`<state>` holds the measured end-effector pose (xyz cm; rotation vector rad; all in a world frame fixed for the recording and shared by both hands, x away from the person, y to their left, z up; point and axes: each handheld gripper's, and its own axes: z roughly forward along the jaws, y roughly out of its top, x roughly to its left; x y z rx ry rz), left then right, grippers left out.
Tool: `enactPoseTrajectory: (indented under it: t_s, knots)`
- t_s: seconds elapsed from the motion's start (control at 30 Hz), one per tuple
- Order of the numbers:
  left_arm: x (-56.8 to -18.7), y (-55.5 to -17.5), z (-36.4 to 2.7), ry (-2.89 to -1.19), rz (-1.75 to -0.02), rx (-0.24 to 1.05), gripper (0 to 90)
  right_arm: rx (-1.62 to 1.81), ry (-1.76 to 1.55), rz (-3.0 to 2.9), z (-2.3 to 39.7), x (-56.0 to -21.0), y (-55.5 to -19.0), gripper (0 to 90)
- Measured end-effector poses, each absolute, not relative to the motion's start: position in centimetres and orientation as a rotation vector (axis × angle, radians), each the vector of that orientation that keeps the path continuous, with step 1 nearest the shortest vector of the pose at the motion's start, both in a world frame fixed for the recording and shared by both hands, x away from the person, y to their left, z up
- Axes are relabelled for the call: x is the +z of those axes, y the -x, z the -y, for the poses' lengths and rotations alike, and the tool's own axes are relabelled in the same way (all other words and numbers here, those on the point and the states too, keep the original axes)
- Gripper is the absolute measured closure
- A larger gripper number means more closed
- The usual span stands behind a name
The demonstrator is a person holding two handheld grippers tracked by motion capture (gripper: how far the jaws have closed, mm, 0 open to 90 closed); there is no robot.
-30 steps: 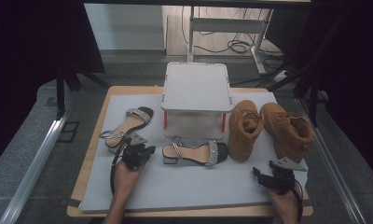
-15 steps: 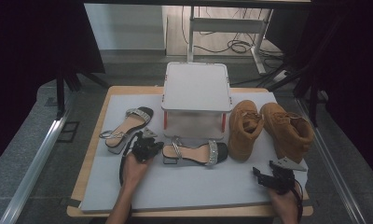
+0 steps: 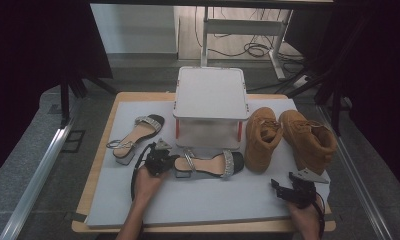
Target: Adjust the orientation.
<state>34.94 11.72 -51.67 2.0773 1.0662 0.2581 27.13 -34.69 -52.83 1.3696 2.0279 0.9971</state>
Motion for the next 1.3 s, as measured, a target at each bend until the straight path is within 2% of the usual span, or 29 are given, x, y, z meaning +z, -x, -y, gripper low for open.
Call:
enactPoseTrajectory:
  t_s: [0.33,1.3]
  knots:
    - [-51.9,-32.6,-11.1,-2.085,-1.039,0.205,89.8,0.997,-1.369,-2.028,34.7,-52.8,-27.1,22.5]
    - [-51.8,-26.0,-8.4,-2.094,-0.956,0.181,89.8,0.996,-1.369,-2.027,34.7,-52.8,-27.1,22.5]
